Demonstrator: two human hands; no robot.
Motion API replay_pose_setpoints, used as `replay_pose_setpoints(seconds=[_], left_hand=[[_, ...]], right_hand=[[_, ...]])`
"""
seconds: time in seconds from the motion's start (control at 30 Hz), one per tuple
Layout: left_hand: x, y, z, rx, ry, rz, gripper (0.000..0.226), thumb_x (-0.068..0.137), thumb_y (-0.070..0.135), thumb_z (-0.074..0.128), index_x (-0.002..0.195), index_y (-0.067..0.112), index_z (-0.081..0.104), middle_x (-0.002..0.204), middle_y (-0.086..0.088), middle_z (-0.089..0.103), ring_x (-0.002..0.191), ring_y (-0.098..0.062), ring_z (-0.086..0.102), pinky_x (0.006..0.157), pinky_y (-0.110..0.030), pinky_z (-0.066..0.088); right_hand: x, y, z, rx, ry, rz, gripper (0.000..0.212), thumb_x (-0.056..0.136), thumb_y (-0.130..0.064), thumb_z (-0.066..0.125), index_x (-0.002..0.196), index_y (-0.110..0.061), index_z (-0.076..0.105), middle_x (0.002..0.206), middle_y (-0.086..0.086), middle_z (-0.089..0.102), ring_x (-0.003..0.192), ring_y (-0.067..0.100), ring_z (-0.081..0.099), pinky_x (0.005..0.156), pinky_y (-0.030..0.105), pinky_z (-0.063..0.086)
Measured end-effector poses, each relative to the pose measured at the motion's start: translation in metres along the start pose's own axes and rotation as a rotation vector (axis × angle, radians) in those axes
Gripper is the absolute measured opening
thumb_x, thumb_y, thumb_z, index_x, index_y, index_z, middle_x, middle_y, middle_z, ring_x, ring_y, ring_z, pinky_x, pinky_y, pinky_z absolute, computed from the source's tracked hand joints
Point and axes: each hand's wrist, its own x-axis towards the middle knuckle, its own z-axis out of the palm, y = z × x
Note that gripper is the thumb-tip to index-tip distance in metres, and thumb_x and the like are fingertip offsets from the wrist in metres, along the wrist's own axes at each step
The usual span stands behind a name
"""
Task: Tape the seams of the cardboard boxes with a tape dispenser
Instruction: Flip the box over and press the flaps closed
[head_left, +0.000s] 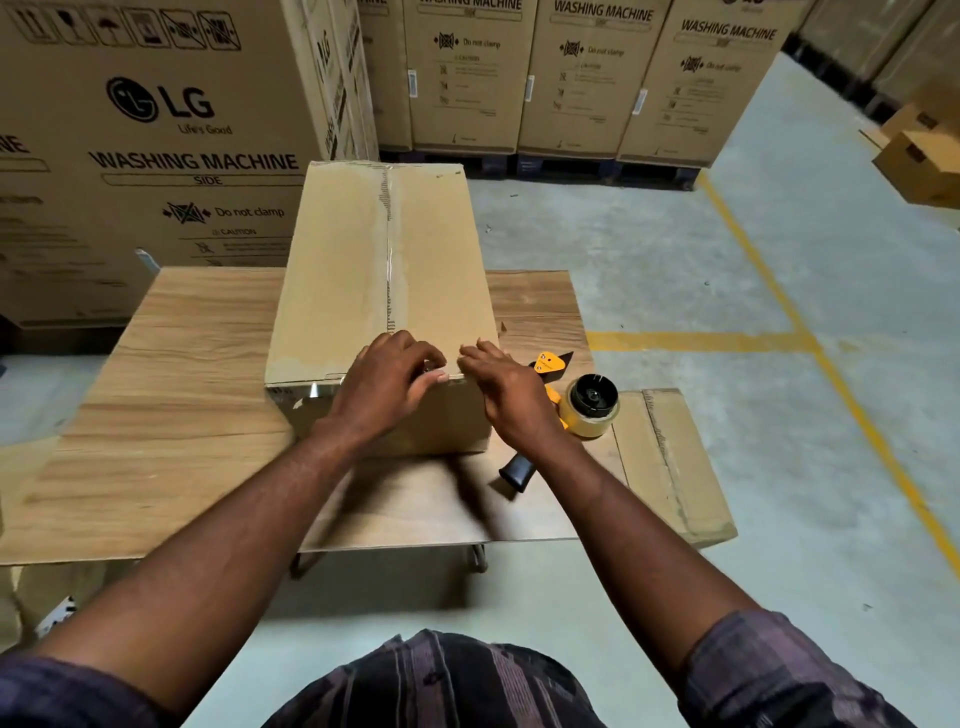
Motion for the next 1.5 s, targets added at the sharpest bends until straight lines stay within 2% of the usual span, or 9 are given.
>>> replay_pose_setpoints(seconds=[0.17,0.3,0.4,0.6,0.8,1.03,1.17,1.27,1.5], left_hand=[[-0.017,-0.008,0.002,0.05,0.003,0.045,0.036,0.086,0.026,0.075,0.121,0.027,0.065,0.103,0.0,0.057,0.094,-0.024,0.052,0.082,-0.04,0.049],[-0.021,-0.007,-0.003,-0.032,-0.009,0.011,0.035,0.084,0.032,0.077,0.117,0.027,0.067,0.105,0.002,0.058,0.098,-0.023,0.053,0.084,-0.038,0.045],[-0.02,-0.01,-0.008,-0.022,0.03,-0.03,0.019,0.089,0.038,0.072,0.105,0.028,0.068,0.1,0.003,0.06,0.096,-0.023,0.055,0.082,-0.04,0.047],[-0.031,-0.02,-0.011,-0.023,-0.032,-0.063,0.048,0.075,0.018,0.084,0.118,0.026,0.066,0.109,0.001,0.057,0.102,-0.022,0.051,0.087,-0.034,0.043],[-0.03,-0.029,-0.024,-0.052,0.019,-0.108,0.025,0.084,0.033,0.078,0.107,0.026,0.069,0.104,0.002,0.062,0.101,-0.025,0.057,0.084,-0.04,0.043],[-0.041,-0.043,-0.03,-0.005,-0.058,-0.145,0.05,0.074,0.02,0.085,0.119,0.027,0.064,0.112,0.0,0.058,0.105,-0.025,0.052,0.09,-0.041,0.044],[-0.04,-0.045,-0.034,-0.082,0.011,-0.104,0.027,0.085,0.042,0.072,0.107,0.027,0.067,0.103,0.003,0.061,0.1,-0.023,0.055,0.087,-0.043,0.045],[-0.044,-0.056,-0.04,-0.025,0.06,-0.142,0.018,0.087,0.037,0.073,0.102,0.028,0.068,0.1,0.005,0.062,0.099,-0.023,0.056,0.086,-0.044,0.043],[-0.064,-0.071,-0.049,0.046,0.029,-0.166,0.047,0.075,0.02,0.084,0.116,0.03,0.065,0.11,0.004,0.057,0.106,-0.022,0.052,0.088,-0.038,0.034]], right_hand=[[-0.016,0.004,0.018,-0.105,0.056,-0.011,0.072,0.071,0.024,0.054,0.138,0.0,0.058,0.15,0.016,0.053,0.145,0.037,0.041,0.121,0.057,0.027],[-0.005,-0.01,0.018,-0.149,0.189,-0.104,0.021,0.094,-0.015,0.067,0.112,-0.007,0.074,0.122,0.01,0.071,0.116,0.034,0.062,0.105,0.056,0.045],[0.006,-0.016,0.017,-0.11,0.232,-0.124,0.013,0.094,-0.022,0.07,0.1,-0.013,0.077,0.104,0.004,0.071,0.096,0.029,0.059,0.082,0.046,0.05],[-0.003,0.0,0.018,-0.041,0.166,-0.098,0.037,0.082,0.003,0.072,0.115,-0.013,0.074,0.116,0.002,0.068,0.106,0.026,0.055,0.089,0.043,0.046],[0.018,-0.034,0.022,-0.154,0.174,0.044,0.02,0.088,-0.042,0.075,0.093,-0.023,0.073,0.097,-0.001,0.064,0.096,0.025,0.054,0.081,0.041,0.041],[0.012,-0.038,0.033,-0.258,0.13,0.07,0.034,0.075,-0.028,0.083,0.104,-0.025,0.066,0.108,0.001,0.058,0.102,0.027,0.051,0.082,0.041,0.039],[0.027,-0.056,0.034,-0.216,0.106,0.049,0.027,0.083,-0.04,0.077,0.101,-0.023,0.067,0.102,0.001,0.062,0.1,0.024,0.049,0.079,0.04,0.036],[0.041,-0.068,0.042,-0.213,0.04,0.04,0.019,0.089,-0.04,0.072,0.097,-0.023,0.071,0.097,0.001,0.064,0.099,0.026,0.054,0.081,0.041,0.04],[0.03,-0.061,0.046,-0.223,0.007,0.057,0.031,0.079,-0.029,0.078,0.108,-0.027,0.068,0.107,-0.001,0.059,0.104,0.024,0.048,0.086,0.042,0.041]])
